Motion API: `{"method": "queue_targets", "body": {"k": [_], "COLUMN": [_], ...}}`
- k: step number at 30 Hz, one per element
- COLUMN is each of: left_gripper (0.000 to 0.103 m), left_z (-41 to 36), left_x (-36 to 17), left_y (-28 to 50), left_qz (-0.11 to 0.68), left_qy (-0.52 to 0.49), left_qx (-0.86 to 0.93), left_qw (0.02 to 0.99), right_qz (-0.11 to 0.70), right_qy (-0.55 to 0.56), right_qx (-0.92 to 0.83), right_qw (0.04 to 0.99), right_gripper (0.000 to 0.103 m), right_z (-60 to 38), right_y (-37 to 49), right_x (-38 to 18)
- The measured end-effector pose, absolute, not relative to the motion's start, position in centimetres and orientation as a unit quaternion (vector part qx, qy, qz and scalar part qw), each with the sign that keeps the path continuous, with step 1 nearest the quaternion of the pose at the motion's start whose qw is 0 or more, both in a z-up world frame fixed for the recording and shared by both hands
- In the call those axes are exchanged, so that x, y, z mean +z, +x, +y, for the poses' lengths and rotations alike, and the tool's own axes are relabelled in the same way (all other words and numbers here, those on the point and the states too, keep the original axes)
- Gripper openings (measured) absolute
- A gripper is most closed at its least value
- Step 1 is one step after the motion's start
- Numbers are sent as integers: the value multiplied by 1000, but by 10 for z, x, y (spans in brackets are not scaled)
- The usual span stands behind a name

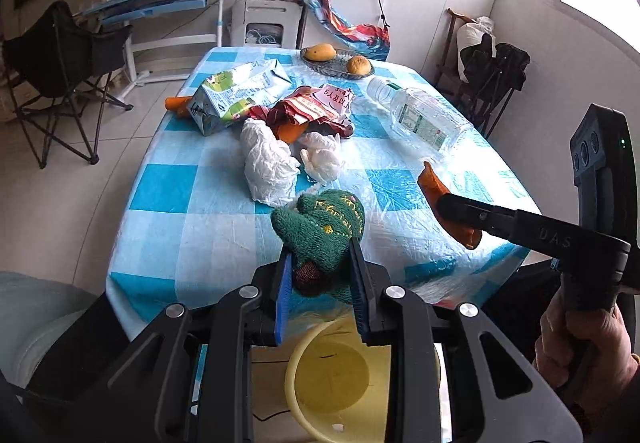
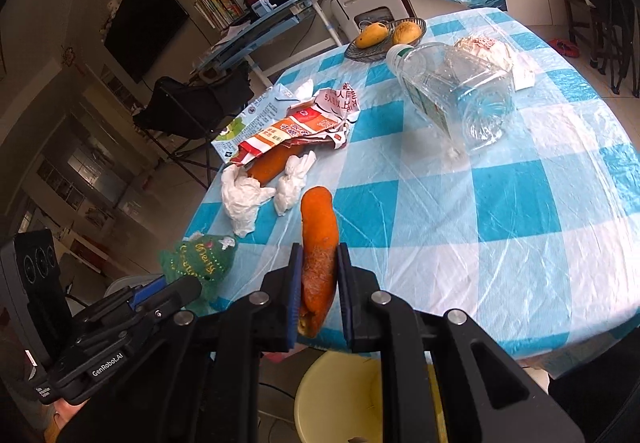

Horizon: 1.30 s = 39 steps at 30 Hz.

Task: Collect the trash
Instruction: 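Carry both items over the yellow basin and open both grippers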

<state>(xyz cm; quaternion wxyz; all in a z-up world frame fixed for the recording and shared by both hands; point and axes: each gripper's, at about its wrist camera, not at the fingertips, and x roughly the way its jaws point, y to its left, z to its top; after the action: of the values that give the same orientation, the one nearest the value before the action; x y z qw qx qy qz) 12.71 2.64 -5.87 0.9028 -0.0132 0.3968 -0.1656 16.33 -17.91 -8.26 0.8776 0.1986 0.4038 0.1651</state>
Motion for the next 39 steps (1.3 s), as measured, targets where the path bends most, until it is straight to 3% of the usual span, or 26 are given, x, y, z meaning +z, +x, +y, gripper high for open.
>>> {"method": "queue_targets", "body": {"k": [21, 27, 30, 39], "left_gripper": [25, 25, 25, 25], "left_z": [19, 19, 17, 11], "left_x": [-35, -32, -30, -34], "left_y": [63, 56, 52, 44], "left_qz": [366, 364, 362, 368], "left_qy": [45, 50, 52, 63], "left_qx": [-159, -160, -162, -171], "left_qw": [916, 916, 917, 912], "right_qz": [452, 457, 453, 440], "right_qy": [191, 209, 211, 219], "right_qx": [187, 179, 177, 169], "right_qw": [851, 845, 848, 854], "right_gripper": [18, 23, 31, 34], "right_z": [-163, -167, -169, -175], "right_y": [94, 89, 87, 83], "right_x": [-101, -104, -103, -99]}}
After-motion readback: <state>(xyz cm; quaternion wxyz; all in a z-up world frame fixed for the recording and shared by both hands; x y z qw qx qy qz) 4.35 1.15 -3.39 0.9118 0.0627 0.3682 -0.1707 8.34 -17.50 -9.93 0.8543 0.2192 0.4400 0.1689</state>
